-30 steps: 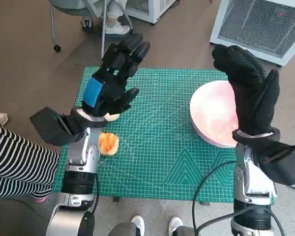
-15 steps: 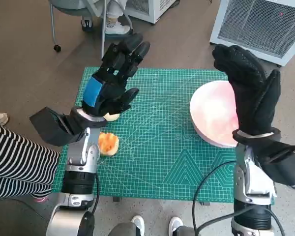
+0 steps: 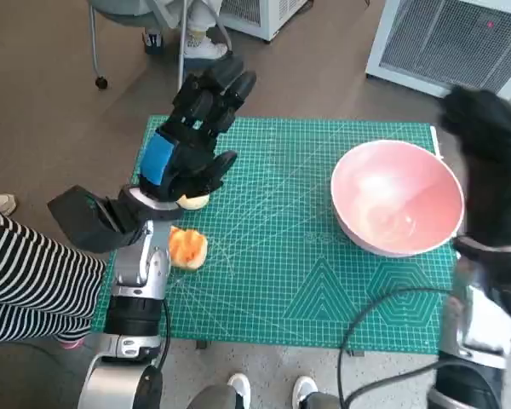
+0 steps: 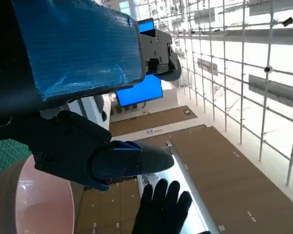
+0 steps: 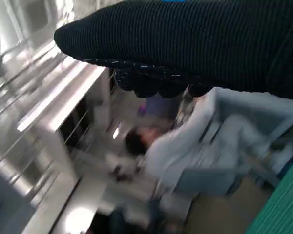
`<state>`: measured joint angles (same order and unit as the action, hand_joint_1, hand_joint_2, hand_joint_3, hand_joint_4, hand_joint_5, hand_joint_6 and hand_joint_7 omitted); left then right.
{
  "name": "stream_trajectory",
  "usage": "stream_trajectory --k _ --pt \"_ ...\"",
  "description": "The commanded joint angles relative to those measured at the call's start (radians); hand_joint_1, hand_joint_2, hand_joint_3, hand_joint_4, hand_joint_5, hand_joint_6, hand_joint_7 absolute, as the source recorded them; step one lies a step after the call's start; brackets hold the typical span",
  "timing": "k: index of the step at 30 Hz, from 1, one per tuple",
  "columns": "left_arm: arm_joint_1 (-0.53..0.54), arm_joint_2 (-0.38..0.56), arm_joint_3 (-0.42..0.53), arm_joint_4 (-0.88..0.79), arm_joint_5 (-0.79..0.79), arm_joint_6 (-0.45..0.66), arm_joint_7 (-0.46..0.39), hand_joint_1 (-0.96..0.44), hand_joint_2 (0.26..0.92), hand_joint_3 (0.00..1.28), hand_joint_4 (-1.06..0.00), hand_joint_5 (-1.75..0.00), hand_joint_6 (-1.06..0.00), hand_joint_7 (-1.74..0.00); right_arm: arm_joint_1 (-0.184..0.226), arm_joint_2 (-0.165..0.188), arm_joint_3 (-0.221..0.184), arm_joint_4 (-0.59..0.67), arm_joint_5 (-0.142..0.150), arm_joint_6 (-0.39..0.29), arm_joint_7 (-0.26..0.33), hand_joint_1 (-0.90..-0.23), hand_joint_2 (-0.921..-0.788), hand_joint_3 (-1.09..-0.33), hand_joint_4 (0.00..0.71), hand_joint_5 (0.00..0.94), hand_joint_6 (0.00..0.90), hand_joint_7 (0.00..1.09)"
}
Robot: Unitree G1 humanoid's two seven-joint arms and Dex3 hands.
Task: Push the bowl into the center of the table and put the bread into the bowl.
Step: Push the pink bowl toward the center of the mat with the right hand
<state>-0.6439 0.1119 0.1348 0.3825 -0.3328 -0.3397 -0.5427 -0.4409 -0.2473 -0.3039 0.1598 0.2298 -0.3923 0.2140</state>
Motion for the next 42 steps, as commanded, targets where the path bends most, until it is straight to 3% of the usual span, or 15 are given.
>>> stream_trajectory --k 1,9,12,17,24,29,37,42 --pt "-0.009 -0.002 0.007 0.016 -0.010 -0.017 -0.004 -0.60 0.921 0.39 -0.05 -0.20 0.00 -0.56 0.026 -0.022 -0.041 0.097 -0.024 -0.023 -0.046 -0.677 -0.921 -0.808 0.144 0.000 0.028 0.41" --pt "-0.009 -0.005 0.004 0.025 -0.002 -0.030 0.000 -0.60 0.921 0.40 -0.05 -0.20 0.00 -0.55 0.015 -0.052 -0.082 0.253 -0.043 -0.045 -0.109 -0.653 -0.921 -0.856 0.137 0.000 0.002 0.43" --pt "-0.011 -0.004 0.005 0.031 -0.003 -0.031 -0.002 -0.60 0.921 0.40 -0.05 -0.19 0.00 -0.55 0.001 -0.064 -0.096 0.340 -0.042 -0.043 -0.129 -0.633 -0.921 -0.877 0.127 0.012 0.019 0.38" --pt "-0.013 -0.003 0.006 0.035 -0.004 -0.031 -0.003 -0.60 0.921 0.41 -0.06 -0.19 0.00 -0.55 -0.027 -0.074 -0.109 0.463 -0.027 -0.050 -0.134 -0.613 -0.921 -0.890 0.129 0.017 0.027 0.37" --pt "-0.013 -0.002 0.006 0.036 -0.004 -0.032 -0.003 -0.60 0.921 0.41 -0.06 -0.18 0.00 -0.54 -0.042 -0.078 -0.110 0.504 -0.027 -0.075 -0.129 -0.605 -0.921 -0.897 0.130 0.015 0.028 0.37" --pt "-0.011 0.009 0.008 0.034 -0.004 -0.030 -0.010 -0.60 0.921 0.41 -0.06 -0.18 0.00 -0.54 -0.118 -0.077 -0.123 0.740 -0.010 -0.043 -0.120 -0.588 -0.921 -0.903 0.129 0.012 0.031 0.37" --pt "-0.004 0.021 0.010 0.024 -0.005 -0.027 -0.015 -0.60 0.921 0.41 -0.06 -0.17 0.00 -0.54 -0.181 -0.060 -0.131 0.876 0.012 -0.038 -0.102 -0.589 -0.921 -0.903 0.130 0.009 0.050 0.36" --pt "0.001 0.026 0.010 0.016 -0.006 -0.022 -0.016 -0.60 0.921 0.41 -0.07 -0.17 0.00 -0.53 -0.206 -0.041 -0.135 0.924 0.036 -0.033 -0.087 -0.596 -0.921 -0.888 0.153 0.009 0.108 0.33"
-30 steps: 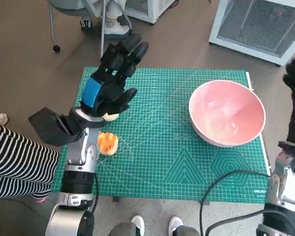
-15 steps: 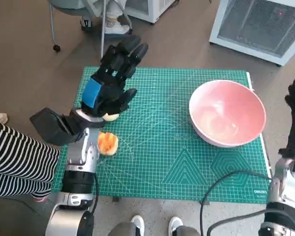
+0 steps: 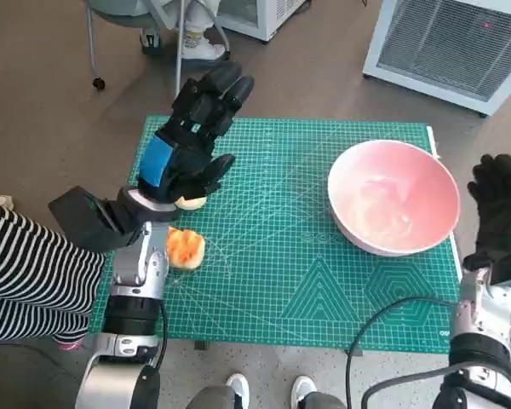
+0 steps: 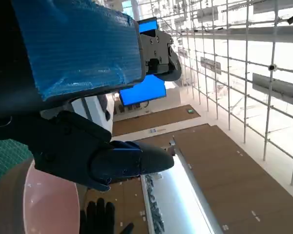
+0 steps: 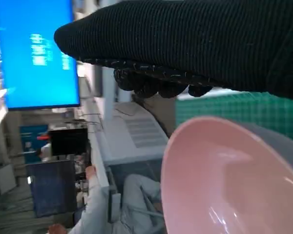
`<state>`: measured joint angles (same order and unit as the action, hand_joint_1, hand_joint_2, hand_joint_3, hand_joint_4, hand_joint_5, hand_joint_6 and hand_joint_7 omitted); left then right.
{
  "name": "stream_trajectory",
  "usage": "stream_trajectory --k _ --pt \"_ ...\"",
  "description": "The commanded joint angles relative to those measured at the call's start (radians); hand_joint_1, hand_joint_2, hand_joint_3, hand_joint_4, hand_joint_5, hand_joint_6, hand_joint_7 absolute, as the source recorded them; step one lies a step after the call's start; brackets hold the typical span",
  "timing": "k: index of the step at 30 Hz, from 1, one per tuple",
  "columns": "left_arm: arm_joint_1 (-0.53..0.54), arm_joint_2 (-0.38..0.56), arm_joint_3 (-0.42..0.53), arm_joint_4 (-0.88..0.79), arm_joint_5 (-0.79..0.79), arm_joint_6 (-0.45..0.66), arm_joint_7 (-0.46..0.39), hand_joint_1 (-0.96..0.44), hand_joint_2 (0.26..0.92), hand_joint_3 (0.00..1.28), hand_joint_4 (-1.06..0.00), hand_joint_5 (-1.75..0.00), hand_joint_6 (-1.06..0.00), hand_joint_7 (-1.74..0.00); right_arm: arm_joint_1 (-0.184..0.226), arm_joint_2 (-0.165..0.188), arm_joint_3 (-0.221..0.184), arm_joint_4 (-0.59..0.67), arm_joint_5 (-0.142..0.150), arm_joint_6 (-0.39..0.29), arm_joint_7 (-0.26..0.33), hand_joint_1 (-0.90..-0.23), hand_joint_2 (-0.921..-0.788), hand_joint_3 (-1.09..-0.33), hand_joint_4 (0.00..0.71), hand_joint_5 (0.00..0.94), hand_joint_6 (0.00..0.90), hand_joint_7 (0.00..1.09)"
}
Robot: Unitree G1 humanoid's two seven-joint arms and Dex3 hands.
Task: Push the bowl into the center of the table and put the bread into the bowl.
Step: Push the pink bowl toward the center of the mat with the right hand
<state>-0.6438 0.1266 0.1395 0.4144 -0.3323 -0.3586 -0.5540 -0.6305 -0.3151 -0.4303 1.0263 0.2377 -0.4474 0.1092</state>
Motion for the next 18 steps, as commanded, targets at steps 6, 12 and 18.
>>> stream_trajectory --k 6,12,18 --pt "0.002 0.025 0.011 0.000 0.001 -0.019 -0.009 -0.60 0.921 0.41 -0.07 -0.15 0.00 -0.50 -0.051 0.067 -0.010 0.110 0.054 0.029 0.051 -0.616 -0.921 -0.856 0.158 0.005 0.129 0.31" --pt "0.007 0.032 0.013 0.006 0.005 -0.034 -0.006 -0.61 0.921 0.42 -0.07 -0.12 0.00 -0.46 -0.077 0.099 -0.006 0.129 0.065 0.033 0.079 -0.640 -0.921 -0.813 0.160 0.003 0.123 0.28" --pt "0.011 0.033 0.012 0.006 0.012 -0.046 -0.001 -0.61 0.921 0.43 -0.08 -0.10 0.00 -0.44 -0.101 0.127 0.000 0.136 0.073 0.042 0.108 -0.637 -0.921 -0.826 0.151 0.000 0.115 0.26"
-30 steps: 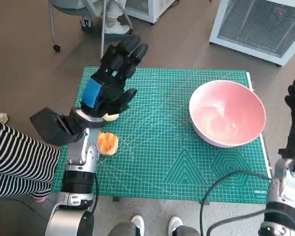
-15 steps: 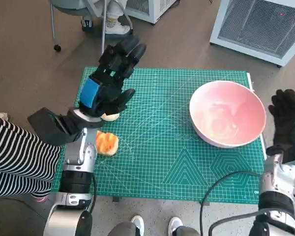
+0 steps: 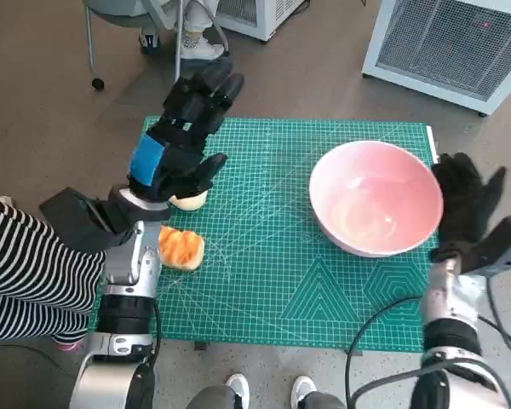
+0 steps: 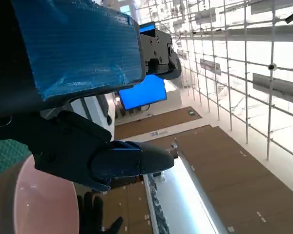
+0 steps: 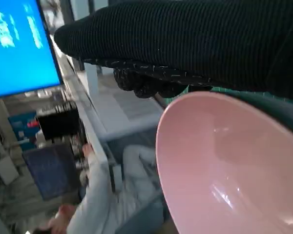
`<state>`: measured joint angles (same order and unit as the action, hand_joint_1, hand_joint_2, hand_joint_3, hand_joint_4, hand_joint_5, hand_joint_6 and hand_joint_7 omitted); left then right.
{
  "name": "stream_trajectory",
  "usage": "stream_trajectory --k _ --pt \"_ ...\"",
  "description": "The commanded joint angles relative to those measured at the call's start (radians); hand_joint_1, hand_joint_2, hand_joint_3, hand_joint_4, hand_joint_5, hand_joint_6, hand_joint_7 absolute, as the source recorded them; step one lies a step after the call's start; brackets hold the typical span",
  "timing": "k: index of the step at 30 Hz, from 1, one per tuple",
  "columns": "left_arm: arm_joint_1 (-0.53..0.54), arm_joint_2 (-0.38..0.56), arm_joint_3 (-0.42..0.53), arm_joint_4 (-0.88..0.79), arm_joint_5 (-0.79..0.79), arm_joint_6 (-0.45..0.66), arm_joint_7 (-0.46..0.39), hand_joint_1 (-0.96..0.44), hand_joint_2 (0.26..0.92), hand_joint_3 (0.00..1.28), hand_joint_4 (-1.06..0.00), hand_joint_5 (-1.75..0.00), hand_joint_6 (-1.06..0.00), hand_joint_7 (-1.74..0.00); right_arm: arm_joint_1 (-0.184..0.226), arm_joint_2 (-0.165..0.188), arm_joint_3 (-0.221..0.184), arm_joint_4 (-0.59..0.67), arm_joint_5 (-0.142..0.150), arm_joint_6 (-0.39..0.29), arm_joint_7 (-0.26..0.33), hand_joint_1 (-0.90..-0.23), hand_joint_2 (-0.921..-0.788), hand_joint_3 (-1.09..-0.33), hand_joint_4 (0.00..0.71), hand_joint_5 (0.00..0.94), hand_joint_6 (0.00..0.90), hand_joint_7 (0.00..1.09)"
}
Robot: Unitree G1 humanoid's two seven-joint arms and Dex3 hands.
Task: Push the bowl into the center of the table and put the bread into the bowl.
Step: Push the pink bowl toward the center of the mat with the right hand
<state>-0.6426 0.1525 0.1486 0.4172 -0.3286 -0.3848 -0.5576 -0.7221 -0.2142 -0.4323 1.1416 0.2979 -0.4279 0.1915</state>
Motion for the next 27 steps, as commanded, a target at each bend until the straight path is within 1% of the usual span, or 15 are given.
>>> stream_trajectory --k 1,7,13,17,23,27 --pt "0.010 0.007 0.003 0.007 0.009 -0.022 0.002 -0.61 0.921 0.43 -0.08 -0.09 0.00 -0.44 -0.012 0.030 0.002 0.022 0.015 0.024 0.030 -0.632 -0.921 -0.832 0.151 0.000 0.116 0.25" --pt "0.010 0.008 0.008 0.020 0.006 -0.029 0.001 -0.61 0.921 0.43 -0.08 -0.08 0.00 -0.43 -0.030 0.052 0.008 0.023 0.021 0.031 0.056 -0.618 -0.921 -0.867 0.151 0.001 0.121 0.25" --pt "0.014 0.004 0.011 0.019 0.002 -0.024 0.004 -0.61 0.921 0.42 -0.09 -0.07 0.00 -0.43 -0.046 0.073 0.016 0.022 0.017 0.033 0.073 -0.602 -0.921 -0.891 0.152 0.001 0.128 0.24" --pt "0.014 0.004 0.011 0.021 0.002 -0.021 0.005 -0.61 0.921 0.42 -0.09 -0.07 0.00 -0.43 -0.059 0.084 0.019 0.024 0.017 0.038 0.083 -0.602 -0.921 -0.894 0.151 0.000 0.129 0.24" --pt "0.010 0.005 0.011 0.029 0.008 -0.024 0.011 -0.61 0.921 0.42 -0.10 -0.06 0.00 -0.43 -0.085 0.101 0.015 0.035 0.027 0.050 0.099 -0.602 -0.921 -0.886 0.150 0.000 0.127 0.23" --pt "0.011 0.006 0.010 0.024 0.008 -0.022 0.012 -0.61 0.921 0.42 -0.10 -0.06 0.00 -0.43 -0.106 0.118 0.010 0.045 0.033 0.056 0.099 -0.602 -0.921 -0.885 0.145 0.000 0.125 0.23"
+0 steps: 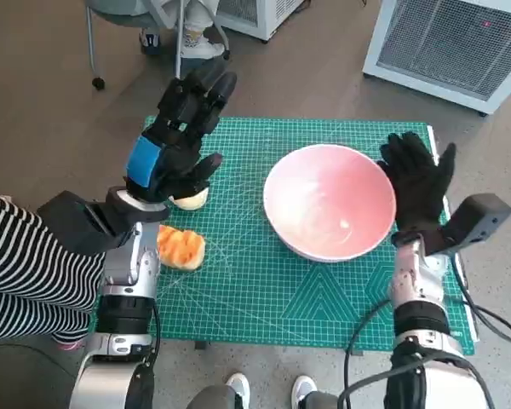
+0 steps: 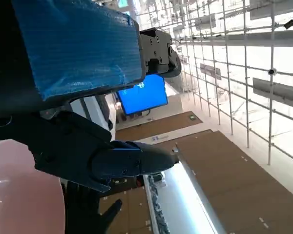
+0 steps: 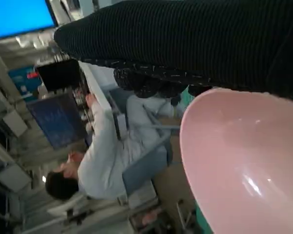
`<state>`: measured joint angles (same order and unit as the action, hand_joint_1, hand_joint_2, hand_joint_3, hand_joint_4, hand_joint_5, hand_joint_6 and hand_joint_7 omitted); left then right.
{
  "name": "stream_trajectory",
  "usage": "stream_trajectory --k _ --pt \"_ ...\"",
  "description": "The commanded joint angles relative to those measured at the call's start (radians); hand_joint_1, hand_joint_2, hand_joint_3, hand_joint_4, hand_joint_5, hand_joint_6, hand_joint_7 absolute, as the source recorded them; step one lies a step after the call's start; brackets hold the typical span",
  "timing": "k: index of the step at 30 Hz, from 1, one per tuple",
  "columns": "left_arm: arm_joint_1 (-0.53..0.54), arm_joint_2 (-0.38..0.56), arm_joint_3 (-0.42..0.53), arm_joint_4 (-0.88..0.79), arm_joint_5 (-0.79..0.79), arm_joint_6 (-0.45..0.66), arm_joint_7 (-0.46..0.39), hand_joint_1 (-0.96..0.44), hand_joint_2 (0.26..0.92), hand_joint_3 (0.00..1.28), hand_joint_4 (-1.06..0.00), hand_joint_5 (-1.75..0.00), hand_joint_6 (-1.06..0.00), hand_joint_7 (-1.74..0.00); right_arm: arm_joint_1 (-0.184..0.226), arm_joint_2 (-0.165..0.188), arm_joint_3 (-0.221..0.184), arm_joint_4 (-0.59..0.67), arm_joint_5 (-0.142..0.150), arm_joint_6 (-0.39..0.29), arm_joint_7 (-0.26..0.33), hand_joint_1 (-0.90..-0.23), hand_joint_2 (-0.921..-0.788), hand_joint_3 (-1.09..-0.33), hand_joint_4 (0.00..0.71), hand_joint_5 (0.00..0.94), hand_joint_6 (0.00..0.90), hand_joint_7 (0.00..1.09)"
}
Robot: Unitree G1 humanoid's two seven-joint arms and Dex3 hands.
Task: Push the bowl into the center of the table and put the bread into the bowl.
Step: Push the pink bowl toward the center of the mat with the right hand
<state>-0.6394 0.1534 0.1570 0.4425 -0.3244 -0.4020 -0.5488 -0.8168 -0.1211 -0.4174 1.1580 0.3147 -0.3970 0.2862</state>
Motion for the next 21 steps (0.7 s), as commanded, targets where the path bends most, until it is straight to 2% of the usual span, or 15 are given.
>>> stream_trajectory --k 1,9,12,21 --pt "0.009 0.006 0.002 -0.002 0.003 -0.005 0.003 -0.61 0.921 0.42 -0.10 -0.06 0.00 -0.43 -0.017 0.030 -0.007 0.032 0.018 0.028 0.003 -0.602 -0.921 -0.886 0.144 0.000 0.124 0.22" --pt "0.019 0.002 -0.001 -0.014 0.003 -0.008 0.004 -0.60 0.921 0.42 -0.10 -0.05 0.00 -0.43 -0.052 0.056 -0.015 0.057 0.018 0.043 -0.010 -0.615 -0.921 -0.883 0.129 0.000 0.119 0.21" --pt "0.022 0.001 -0.001 -0.015 0.003 -0.009 0.004 -0.60 0.921 0.42 -0.11 -0.05 0.00 -0.43 -0.055 0.058 -0.014 0.059 0.014 0.045 -0.010 -0.636 -0.921 -0.846 0.122 0.000 0.119 0.20" --pt "0.032 0.000 -0.002 -0.026 0.003 -0.011 0.005 -0.60 0.921 0.42 -0.11 -0.04 0.00 -0.42 -0.042 0.031 0.015 0.018 -0.020 0.011 -0.001 -0.659 -0.921 -0.820 0.121 0.002 0.125 0.19"
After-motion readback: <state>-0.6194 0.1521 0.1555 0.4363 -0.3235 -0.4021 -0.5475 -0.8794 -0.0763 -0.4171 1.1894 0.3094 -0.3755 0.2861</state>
